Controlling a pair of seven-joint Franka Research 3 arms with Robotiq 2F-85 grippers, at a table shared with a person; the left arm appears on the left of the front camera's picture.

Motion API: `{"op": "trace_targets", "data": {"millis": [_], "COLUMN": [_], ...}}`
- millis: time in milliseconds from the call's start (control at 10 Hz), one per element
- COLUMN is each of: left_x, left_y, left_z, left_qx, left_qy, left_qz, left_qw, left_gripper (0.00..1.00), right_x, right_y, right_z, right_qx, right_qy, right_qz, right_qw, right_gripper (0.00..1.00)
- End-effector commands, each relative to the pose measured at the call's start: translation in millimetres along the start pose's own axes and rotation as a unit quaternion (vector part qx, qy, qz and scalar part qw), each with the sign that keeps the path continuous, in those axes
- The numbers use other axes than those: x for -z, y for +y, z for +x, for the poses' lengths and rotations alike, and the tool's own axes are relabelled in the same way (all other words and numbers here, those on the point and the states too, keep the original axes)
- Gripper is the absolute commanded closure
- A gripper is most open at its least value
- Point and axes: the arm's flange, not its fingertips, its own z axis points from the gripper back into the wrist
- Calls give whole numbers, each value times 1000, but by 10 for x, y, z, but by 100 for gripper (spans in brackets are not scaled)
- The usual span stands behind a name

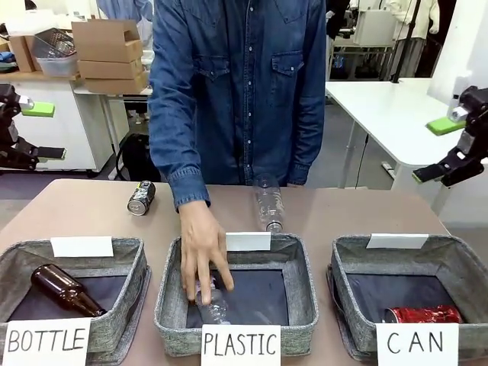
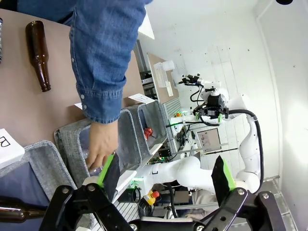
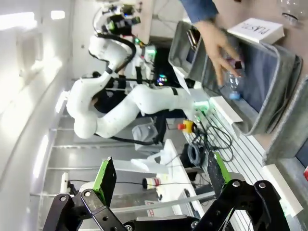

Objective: Sort the can waste into the basket.
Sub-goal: Pick up the can waste from the table and place it in the right Fabric basket.

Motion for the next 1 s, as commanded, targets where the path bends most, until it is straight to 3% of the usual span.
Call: {"op": "trace_targets", "data": {"millis": [0,900], "left_x": [17,17], "left_y": [-11,-11], "left_z": [-1,-1], "left_qx": [7,7], "left_qy": [-3,-3], "left_qz": [-9,-9], "left_qw": [1000,1000], "left_gripper": [0,0], "right_x": [-70,-70], "right_y": [16,16], "right_z": [-31,-31], "right_qx": [-14,-14], "right_qy": [6,6], "right_qz": [-9,-9], "right_qw": [1000,1000], "right_gripper": [0,0]}}
